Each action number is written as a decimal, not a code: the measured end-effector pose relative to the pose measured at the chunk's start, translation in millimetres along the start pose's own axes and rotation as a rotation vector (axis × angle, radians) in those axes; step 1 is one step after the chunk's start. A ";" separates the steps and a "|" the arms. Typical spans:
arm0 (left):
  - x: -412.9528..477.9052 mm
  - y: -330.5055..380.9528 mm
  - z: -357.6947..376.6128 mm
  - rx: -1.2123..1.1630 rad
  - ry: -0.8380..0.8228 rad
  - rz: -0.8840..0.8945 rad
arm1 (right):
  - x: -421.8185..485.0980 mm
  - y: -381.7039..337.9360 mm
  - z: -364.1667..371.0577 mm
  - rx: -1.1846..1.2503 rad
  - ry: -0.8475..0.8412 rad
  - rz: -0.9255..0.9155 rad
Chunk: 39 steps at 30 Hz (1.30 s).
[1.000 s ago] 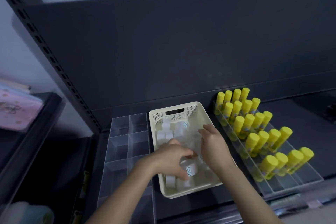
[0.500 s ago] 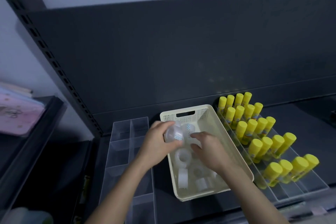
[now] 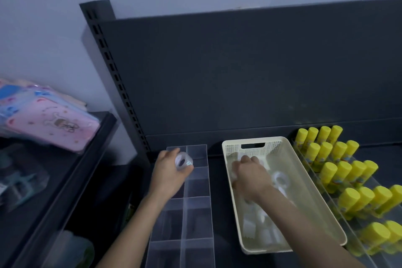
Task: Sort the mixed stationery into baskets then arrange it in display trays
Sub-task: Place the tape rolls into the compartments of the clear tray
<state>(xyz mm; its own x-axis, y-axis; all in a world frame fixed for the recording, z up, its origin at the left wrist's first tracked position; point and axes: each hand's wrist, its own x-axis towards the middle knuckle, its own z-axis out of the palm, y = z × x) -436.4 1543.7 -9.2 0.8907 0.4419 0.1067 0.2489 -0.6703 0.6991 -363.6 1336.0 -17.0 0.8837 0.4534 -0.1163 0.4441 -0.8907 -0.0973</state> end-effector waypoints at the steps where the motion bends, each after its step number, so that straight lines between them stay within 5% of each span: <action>1: 1.5 -3.5 -1.2 0.011 -0.012 -0.005 | 1.9 -0.5 -0.9 -0.020 -0.007 0.007; 10: 1.7 -19.6 -0.8 0.075 -0.042 -0.005 | 8.0 1.1 1.0 -0.029 0.003 0.011; 19: 2.4 -19.0 -10.3 0.039 0.030 0.002 | 4.9 0.3 -24.1 0.619 0.375 0.206; 25: 29.2 -21.7 -23.2 0.113 -0.015 0.095 | 12.7 -34.4 -49.1 0.842 0.283 0.115; 33: 61.9 -35.9 -15.4 0.243 -0.346 0.156 | 34.8 -67.5 -36.6 0.638 0.165 -0.010; 39: 69.5 -44.2 -6.5 0.455 -0.364 0.233 | 46.0 -73.4 -24.8 0.542 0.165 -0.057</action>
<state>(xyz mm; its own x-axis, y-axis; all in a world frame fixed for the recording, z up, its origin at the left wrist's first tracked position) -387.9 1607.9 -28.1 0.9936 0.0756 -0.0838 0.0979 -0.9466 0.3071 -351.9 1421.4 9.3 0.8914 0.4498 0.0556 0.3907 -0.7004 -0.5973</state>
